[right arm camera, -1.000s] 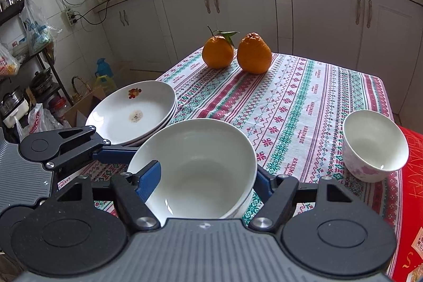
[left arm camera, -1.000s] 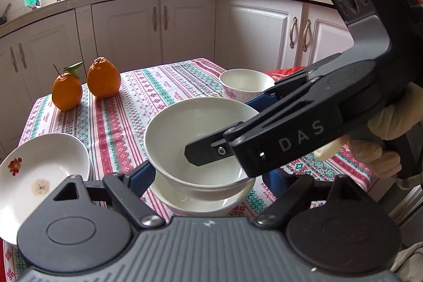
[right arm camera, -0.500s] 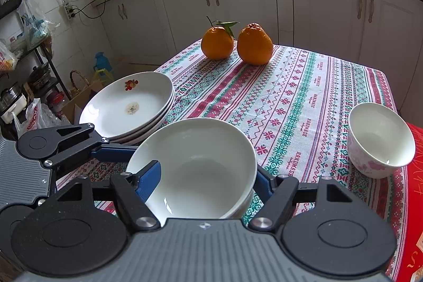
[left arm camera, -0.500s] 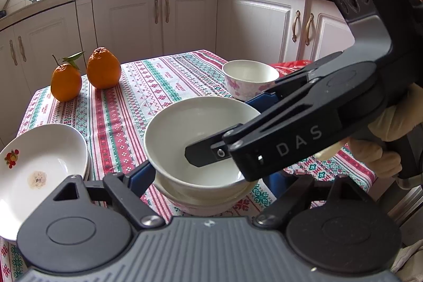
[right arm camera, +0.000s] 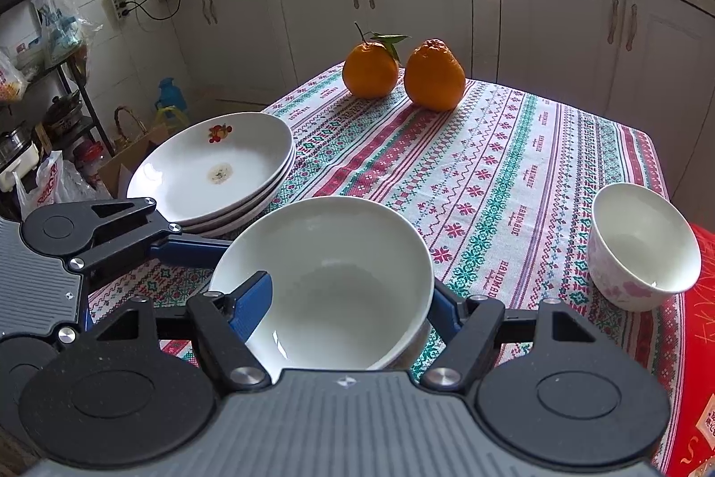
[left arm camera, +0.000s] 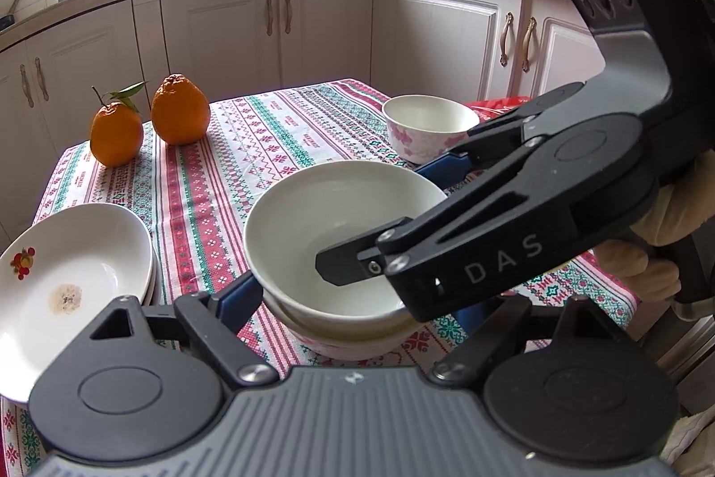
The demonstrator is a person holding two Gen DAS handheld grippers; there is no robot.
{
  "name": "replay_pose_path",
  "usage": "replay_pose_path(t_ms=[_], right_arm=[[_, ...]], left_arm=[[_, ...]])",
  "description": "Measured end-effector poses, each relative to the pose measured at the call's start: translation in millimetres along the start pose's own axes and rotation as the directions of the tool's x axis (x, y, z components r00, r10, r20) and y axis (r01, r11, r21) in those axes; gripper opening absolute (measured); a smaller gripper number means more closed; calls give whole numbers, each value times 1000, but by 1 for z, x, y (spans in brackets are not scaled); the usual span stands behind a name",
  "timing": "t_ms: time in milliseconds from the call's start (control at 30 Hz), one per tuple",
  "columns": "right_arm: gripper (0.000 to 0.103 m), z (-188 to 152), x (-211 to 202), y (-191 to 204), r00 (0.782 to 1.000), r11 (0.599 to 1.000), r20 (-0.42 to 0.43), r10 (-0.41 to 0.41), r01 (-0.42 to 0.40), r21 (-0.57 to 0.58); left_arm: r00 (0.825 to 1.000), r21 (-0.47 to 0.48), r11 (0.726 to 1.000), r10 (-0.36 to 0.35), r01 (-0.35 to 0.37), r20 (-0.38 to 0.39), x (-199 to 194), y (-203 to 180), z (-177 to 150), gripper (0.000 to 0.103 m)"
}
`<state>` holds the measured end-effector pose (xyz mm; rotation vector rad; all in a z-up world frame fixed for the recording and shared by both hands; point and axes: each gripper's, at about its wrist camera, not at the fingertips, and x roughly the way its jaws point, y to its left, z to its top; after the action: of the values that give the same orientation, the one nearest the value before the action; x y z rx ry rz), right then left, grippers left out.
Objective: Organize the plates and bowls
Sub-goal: 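Open the right gripper and pull it back from the nested bowls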
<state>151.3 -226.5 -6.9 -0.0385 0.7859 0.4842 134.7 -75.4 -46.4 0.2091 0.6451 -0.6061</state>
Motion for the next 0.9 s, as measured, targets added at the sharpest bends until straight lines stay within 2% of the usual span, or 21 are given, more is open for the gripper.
replay_pose_path(t_ms=[233,367,467,900], right_arm=[[80,-1,-1,0,1000,1000,2,-15,15,-5],[98,-2,-7,-1,1000,1000,24,-14,14,0],[103,-3,-11,-2,999,1000,39,-26,26,0],[103,-14,-35,-11,993,998,95,-66,63,29]], left_arm=[[1000,-27,1000,-9,9,-1,2,6,-2,91],[1000,-7,1000,6,-5,13,-3,4,-2,94],[1000,-11,1000,-4,4,14,-6,4,-2,95],[999,10,999,-41,41,14,-20,1,5,96]])
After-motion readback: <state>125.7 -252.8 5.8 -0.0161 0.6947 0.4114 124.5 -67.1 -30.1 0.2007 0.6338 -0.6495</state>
